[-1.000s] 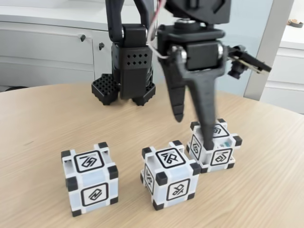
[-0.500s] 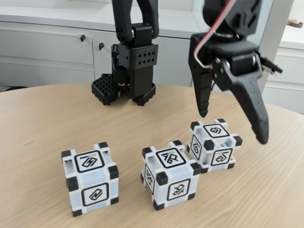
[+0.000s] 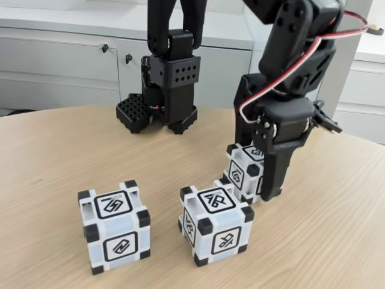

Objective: Stack cubes from left to right.

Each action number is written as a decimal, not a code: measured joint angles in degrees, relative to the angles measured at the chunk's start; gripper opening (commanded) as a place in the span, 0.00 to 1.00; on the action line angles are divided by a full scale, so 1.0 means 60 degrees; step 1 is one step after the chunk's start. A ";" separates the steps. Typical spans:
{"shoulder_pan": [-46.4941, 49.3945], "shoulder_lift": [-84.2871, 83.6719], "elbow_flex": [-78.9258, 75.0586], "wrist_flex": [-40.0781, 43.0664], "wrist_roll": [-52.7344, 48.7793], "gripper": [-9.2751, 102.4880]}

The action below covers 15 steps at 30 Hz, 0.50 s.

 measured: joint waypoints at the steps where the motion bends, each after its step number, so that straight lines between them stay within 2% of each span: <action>1: 0.0015 0.0000 0.0000 0.0000 -0.0029 0.10; 9: 0.0103 0.2842 0.0015 0.0146 -0.0820 0.08; 15: 0.1436 0.5566 0.0015 0.0234 -0.2124 0.08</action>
